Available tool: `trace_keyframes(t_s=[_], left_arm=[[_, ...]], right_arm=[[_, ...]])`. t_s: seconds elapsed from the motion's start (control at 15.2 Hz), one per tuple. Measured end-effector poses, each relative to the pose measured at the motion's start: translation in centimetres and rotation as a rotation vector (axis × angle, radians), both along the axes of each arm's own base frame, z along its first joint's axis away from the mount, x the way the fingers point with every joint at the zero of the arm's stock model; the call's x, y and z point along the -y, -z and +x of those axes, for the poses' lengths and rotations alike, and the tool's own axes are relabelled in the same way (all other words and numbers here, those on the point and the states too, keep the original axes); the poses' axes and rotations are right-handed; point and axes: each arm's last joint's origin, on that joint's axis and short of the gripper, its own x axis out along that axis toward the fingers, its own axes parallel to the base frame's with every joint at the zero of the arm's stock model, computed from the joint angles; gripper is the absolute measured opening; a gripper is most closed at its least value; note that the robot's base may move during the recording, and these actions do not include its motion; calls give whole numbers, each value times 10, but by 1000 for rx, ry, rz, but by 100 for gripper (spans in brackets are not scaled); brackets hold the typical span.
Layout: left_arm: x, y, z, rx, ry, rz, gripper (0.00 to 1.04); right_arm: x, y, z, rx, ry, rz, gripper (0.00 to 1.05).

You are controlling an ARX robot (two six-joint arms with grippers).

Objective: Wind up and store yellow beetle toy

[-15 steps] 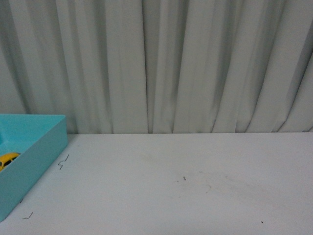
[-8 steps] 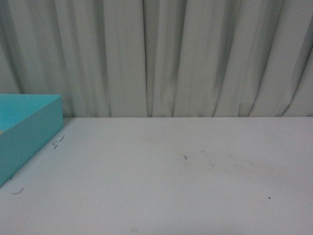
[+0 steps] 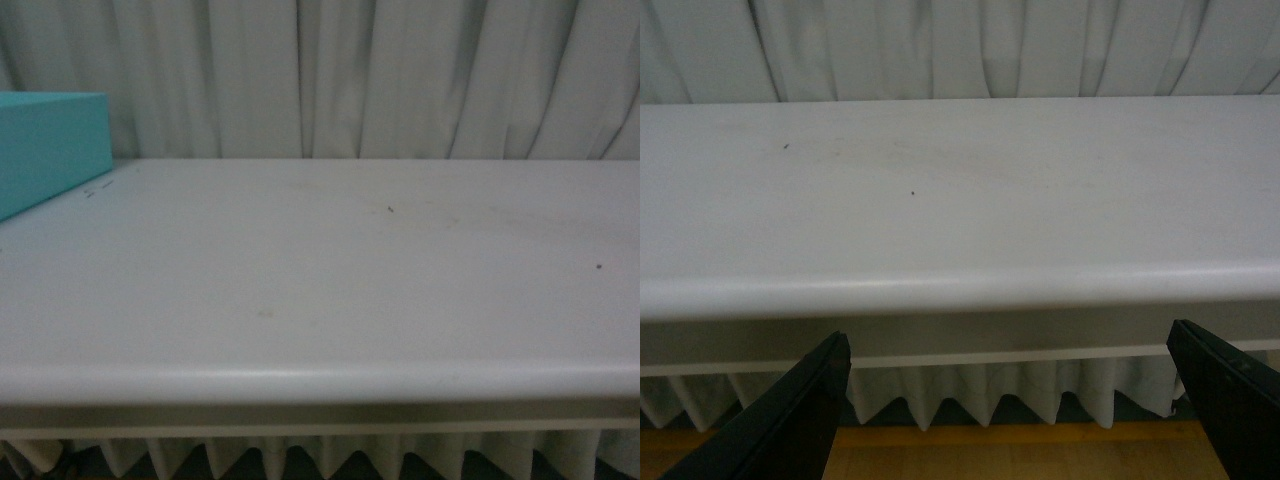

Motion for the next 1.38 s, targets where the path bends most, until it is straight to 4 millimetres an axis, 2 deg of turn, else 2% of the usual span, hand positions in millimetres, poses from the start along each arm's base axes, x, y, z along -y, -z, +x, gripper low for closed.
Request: trace_keyframes(t_s=[1.38], left_arm=[[0, 0, 0, -2, 1, 0, 98]], right_arm=[[0, 0, 0, 0, 0, 3, 98]])
